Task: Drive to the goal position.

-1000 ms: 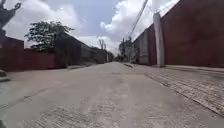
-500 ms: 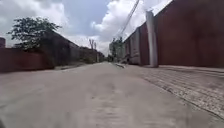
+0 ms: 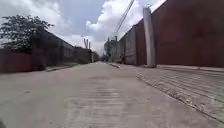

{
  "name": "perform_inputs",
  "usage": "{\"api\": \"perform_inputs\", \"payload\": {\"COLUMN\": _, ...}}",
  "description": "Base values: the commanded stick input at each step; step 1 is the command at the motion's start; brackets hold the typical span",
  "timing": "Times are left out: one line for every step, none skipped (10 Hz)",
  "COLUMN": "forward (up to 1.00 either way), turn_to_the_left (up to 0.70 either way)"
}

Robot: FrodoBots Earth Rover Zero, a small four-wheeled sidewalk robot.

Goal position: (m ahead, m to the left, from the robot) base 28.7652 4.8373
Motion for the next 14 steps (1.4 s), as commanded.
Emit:
{"api": "perform_inputs", "payload": {"forward": 1.00, "turn_to_the_left": 0.00}}
{"api": "perform_inputs", "payload": {"forward": 1.00, "turn_to_the_left": 0.00}}
{"api": "perform_inputs", "payload": {"forward": 1.00, "turn_to_the_left": 0.00}}
{"api": "perform_inputs", "payload": {"forward": 1.00, "turn_to_the_left": 0.00}}
{"api": "perform_inputs", "payload": {"forward": 1.00, "turn_to_the_left": 0.00}}
{"api": "perform_inputs", "payload": {"forward": 1.00, "turn_to_the_left": 0.00}}
{"api": "perform_inputs", "payload": {"forward": 1.00, "turn_to_the_left": 0.00}}
{"api": "perform_inputs", "payload": {"forward": 1.00, "turn_to_the_left": 0.00}}
{"api": "perform_inputs", "payload": {"forward": 1.00, "turn_to_the_left": 0.00}}
{"api": "perform_inputs", "payload": {"forward": 1.00, "turn_to_the_left": 0.00}}
{"api": "perform_inputs", "payload": {"forward": 1.00, "turn_to_the_left": 0.00}}
{"api": "perform_inputs", "payload": {"forward": 1.00, "turn_to_the_left": 0.00}}
{"api": "perform_inputs", "payload": {"forward": 1.00, "turn_to_the_left": 0.00}}
{"api": "perform_inputs", "payload": {"forward": 1.00, "turn_to_the_left": 0.00}}
